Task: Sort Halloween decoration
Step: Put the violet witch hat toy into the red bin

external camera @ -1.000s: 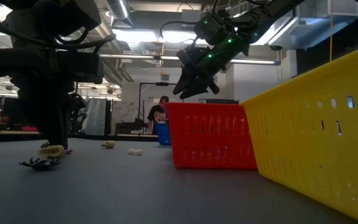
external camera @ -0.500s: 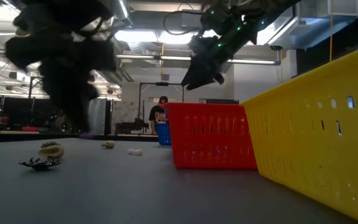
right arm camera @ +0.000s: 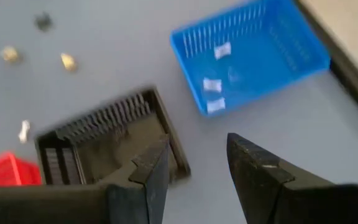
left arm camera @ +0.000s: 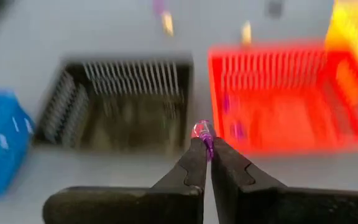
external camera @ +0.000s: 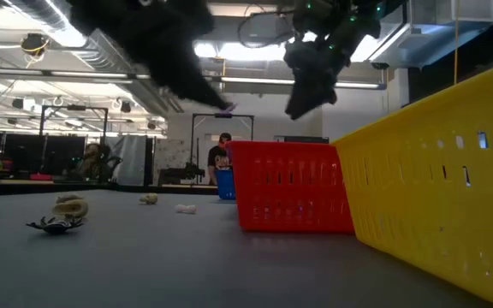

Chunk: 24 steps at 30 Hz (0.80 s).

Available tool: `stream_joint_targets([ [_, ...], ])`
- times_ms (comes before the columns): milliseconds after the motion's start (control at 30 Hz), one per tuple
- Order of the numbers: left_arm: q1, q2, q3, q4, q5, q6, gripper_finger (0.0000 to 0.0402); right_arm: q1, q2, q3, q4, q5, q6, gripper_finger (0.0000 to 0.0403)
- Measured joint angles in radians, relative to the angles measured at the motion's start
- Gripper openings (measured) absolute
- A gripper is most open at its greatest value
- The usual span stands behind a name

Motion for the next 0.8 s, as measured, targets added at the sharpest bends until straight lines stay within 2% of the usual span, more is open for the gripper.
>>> stream_joint_targets([
  [200, 0.002, 0.037, 0.001, 0.24, 0.015, 0.001, 0.0001, 0.028, 0.0, -0.001, -0.122, 0.021, -0.005, 0.0159],
  [400, -0.035, 0.151, 0.001, 0.422, 0.074, 0.0, 0.0001, 0.114, -0.006, -0.001, -0.187, 0.063, -0.033, 0.0159],
  [533, -0.049, 0.223, 0.0, 0.471, 0.089, -0.003, 0.0001, 0.174, -0.006, -0.001, -0.245, 0.064, -0.058, 0.0159],
  [667, -0.048, 0.267, 0.0, 0.491, 0.096, -0.078, 0.0001, 0.227, -0.006, -0.001, -0.301, 0.07, -0.061, 0.0159],
  [800, -0.05, 0.288, 0.0, 0.475, 0.096, -0.111, 0.0005, 0.281, -0.006, -0.001, -0.367, 0.12, -0.062, 0.0159],
])
